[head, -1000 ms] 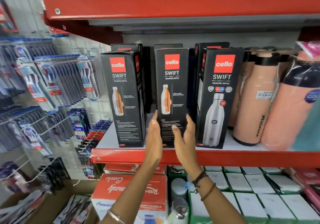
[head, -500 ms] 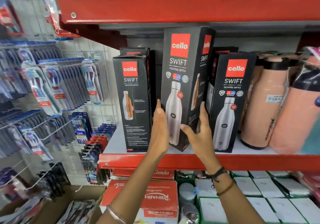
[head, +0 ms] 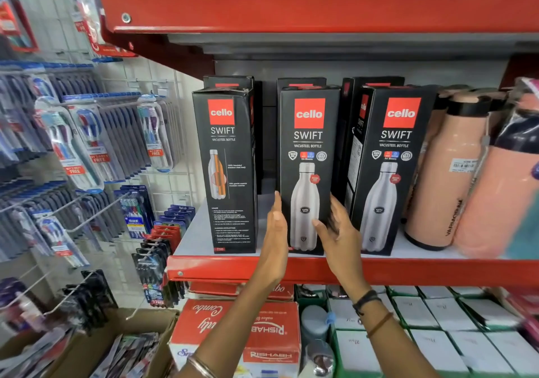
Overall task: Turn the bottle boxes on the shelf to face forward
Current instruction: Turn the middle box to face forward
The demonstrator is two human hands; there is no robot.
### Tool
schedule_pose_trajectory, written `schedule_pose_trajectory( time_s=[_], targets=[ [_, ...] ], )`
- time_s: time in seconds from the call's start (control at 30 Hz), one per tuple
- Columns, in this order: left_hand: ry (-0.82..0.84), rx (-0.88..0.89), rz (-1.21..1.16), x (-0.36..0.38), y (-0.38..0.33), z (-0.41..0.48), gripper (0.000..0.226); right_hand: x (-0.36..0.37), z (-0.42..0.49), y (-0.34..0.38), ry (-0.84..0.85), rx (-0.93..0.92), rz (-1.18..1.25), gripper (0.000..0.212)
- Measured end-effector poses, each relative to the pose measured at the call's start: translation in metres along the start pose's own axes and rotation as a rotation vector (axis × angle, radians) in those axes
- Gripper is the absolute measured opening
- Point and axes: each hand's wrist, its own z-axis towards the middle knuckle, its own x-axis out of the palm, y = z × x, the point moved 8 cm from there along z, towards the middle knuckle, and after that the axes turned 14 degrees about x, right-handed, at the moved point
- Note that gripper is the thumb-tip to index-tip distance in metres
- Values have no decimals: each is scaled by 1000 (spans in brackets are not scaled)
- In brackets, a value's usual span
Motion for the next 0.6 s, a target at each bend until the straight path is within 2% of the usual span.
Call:
schedule_pose_trajectory(
  time_s=[0.07,0.13,0.23,0.37,0.47,0.53,0.6],
  targets=[
    [13,23,12,1,2,-2,115,0,-2,0,-14,-1,-13,61],
    [-20,62,32,-2,2,-5,102,1,-10,0,-52,-3,-37,63],
    [-188,213,69,-19,-15,-15,71,1,-31,12,-181,-98,-22,65],
    [-460,485,106,-70,-42,-30,60,19,-60,38,-231,-301,-18,57],
    [-567,393,169,-109,-37,-30,59,55,-64,51,-80,-272,8,57],
    [-537,263,186,-119,-21,-24,59,83,-64,52,58,-198,-1,61],
    [-474,174,214,-129,-9,-18,64,112,-62,51,127,-143,-58,69]
  ],
)
